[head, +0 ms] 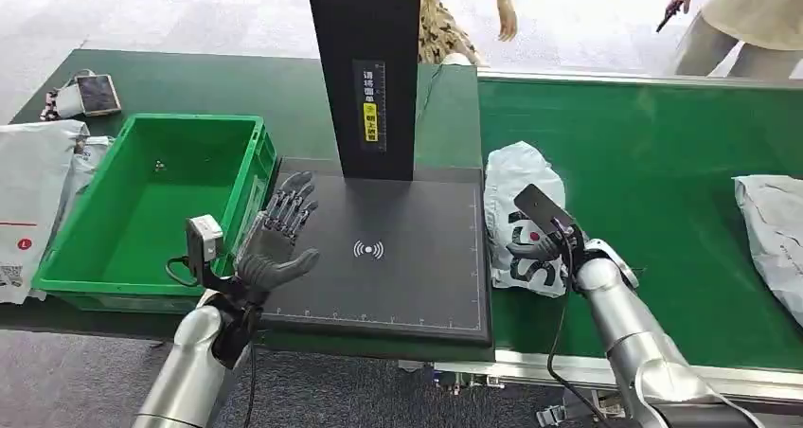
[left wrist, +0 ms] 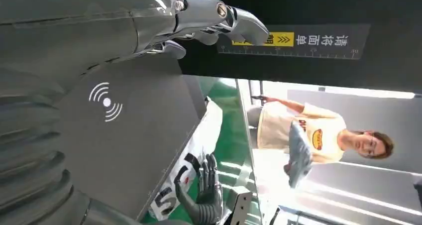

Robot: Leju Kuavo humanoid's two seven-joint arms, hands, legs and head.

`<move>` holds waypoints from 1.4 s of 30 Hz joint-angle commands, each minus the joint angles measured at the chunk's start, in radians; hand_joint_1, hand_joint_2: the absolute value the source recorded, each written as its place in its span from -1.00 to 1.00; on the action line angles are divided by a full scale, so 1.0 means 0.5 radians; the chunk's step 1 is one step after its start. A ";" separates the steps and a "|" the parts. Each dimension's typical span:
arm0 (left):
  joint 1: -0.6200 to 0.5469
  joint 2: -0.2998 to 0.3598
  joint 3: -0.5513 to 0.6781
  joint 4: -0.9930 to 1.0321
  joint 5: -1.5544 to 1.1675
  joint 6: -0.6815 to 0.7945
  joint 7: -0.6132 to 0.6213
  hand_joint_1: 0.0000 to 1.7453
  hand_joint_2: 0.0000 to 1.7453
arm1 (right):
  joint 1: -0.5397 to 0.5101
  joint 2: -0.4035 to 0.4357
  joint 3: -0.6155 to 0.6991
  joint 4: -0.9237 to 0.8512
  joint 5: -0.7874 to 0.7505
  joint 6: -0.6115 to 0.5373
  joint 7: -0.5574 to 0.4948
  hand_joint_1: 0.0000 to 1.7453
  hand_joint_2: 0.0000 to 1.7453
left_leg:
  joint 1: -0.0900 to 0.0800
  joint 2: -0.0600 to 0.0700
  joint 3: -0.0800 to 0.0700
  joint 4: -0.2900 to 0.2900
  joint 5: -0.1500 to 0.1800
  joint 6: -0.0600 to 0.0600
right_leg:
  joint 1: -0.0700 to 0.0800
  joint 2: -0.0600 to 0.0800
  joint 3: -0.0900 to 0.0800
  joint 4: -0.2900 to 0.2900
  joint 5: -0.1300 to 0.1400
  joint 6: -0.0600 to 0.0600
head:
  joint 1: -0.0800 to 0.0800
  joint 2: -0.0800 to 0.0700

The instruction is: Moved the parcel from conveyor to table for the left to box.

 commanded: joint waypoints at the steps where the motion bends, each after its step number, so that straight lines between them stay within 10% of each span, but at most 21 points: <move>1: -0.123 0.054 -0.046 0.187 0.017 -0.065 -0.004 -1.00 1.00 | -0.137 0.115 0.158 0.407 0.006 0.144 0.203 -1.00 1.00 | 0.000 0.007 0.008 -0.003 -0.001 -0.001 | 0.001 0.006 0.005 -0.003 0.001 -0.003 | 0.000 0.000; 20: -0.162 0.035 -0.091 0.318 0.016 -0.094 -0.031 -1.00 1.00 | -0.061 -0.007 0.503 0.411 0.262 0.438 0.353 -1.00 1.00 | 0.001 -0.003 0.008 -0.002 0.000 0.000 | 0.002 -0.004 0.008 -0.003 -0.001 -0.001 | 0.000 0.000; 21: -0.161 0.033 -0.089 0.320 0.014 -0.090 -0.032 -1.00 1.00 | -0.051 -0.027 0.511 0.405 0.262 0.457 0.330 -1.00 -1.00 | 0.001 -0.004 0.012 -0.005 0.001 -0.001 | 0.002 -0.006 0.013 -0.006 -0.001 -0.002 | 0.000 0.000; 22: -0.156 0.035 -0.087 0.317 0.015 -0.089 -0.032 -1.00 1.00 | -0.037 -0.034 0.516 0.395 0.268 0.440 0.325 -0.96 -1.00 | 0.001 -0.005 0.010 -0.003 0.000 -0.001 | 0.002 -0.006 0.011 -0.005 -0.001 -0.002 | 0.000 0.000; 23: -0.147 0.038 -0.085 0.307 0.014 -0.087 -0.031 -1.00 1.00 | -0.021 -0.037 0.511 0.377 0.263 0.412 0.307 1.00 -1.00 | 0.001 -0.006 0.015 -0.006 0.001 -0.001 | 0.002 -0.008 0.016 -0.009 -0.001 -0.002 | 0.000 0.000; 24: -0.135 0.041 -0.075 0.292 0.020 -0.088 -0.031 -1.00 1.00 | -0.003 -0.036 0.500 0.361 0.252 0.387 0.293 1.00 -1.00 | 0.002 -0.006 0.013 -0.004 0.001 -0.001 | 0.003 -0.007 0.014 -0.007 -0.001 -0.002 | 0.000 0.000; 25: -0.126 0.046 -0.072 0.287 0.021 -0.090 -0.031 -1.00 1.00 | 0.003 -0.038 0.503 0.355 0.255 0.376 0.293 1.00 1.00 | 0.002 -0.007 0.013 -0.003 0.000 -0.001 | 0.003 -0.008 0.014 -0.007 -0.001 -0.002 | 0.001 0.000; 42: -0.032 0.000 -0.001 0.092 -0.026 -0.093 0.030 -1.00 1.00 | 0.214 -0.133 0.318 -0.069 0.106 0.016 0.303 1.00 1.00 | 0.001 -0.007 0.013 -0.003 0.001 0.000 | 0.002 -0.009 0.016 -0.006 -0.002 -0.002 | 0.000 0.000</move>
